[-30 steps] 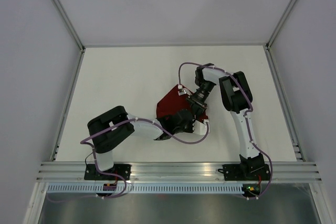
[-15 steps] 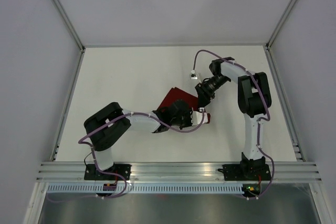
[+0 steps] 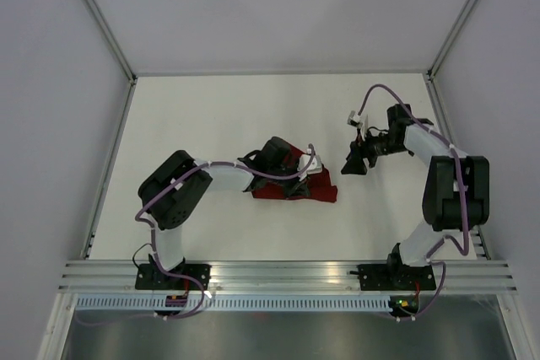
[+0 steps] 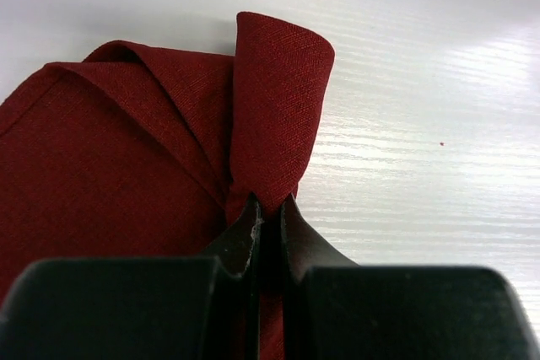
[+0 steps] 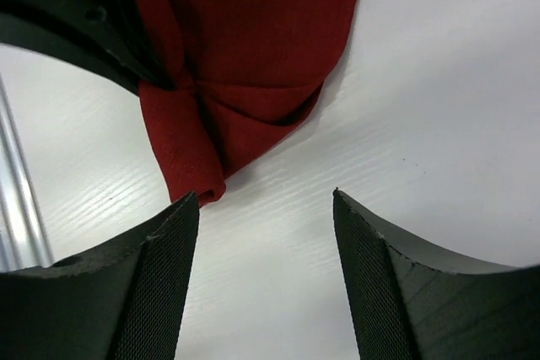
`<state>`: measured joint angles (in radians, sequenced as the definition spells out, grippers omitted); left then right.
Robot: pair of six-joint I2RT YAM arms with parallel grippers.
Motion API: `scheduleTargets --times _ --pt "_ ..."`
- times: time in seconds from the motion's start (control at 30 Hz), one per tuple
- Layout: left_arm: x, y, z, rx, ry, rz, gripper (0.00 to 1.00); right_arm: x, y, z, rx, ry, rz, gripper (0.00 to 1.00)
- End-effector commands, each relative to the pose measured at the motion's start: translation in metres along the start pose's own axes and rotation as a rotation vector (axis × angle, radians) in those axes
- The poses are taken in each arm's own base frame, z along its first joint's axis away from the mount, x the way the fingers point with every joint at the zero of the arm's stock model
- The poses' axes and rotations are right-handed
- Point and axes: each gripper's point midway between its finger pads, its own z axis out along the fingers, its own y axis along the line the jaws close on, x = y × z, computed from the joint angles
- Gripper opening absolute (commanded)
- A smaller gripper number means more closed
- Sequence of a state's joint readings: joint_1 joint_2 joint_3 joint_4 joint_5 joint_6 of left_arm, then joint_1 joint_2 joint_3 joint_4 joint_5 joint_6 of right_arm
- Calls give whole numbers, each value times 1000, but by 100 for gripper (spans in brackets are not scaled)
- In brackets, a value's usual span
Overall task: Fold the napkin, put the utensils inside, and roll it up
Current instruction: Roll the napkin at the center of the board.
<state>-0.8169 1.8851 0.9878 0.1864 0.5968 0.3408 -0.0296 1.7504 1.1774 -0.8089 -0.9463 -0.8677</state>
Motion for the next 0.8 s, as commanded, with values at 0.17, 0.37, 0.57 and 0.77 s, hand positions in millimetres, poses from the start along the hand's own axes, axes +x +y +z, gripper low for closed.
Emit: scheduleTargets --times 0.17,0.37,0.57,0.77 --pt "69 -35 -4 269 168 -436 2 -22 31 -3 197 -124 -539 76" --pt "74 -34 -4 350 166 -554 2 -6 60 32 262 -51 -749 79" --pt "73 -31 -6 395 154 -621 2 18 73 64 301 9 -920 80" --pt "75 -30 -5 414 165 -652 2 29 74 76 303 50 -963 81"
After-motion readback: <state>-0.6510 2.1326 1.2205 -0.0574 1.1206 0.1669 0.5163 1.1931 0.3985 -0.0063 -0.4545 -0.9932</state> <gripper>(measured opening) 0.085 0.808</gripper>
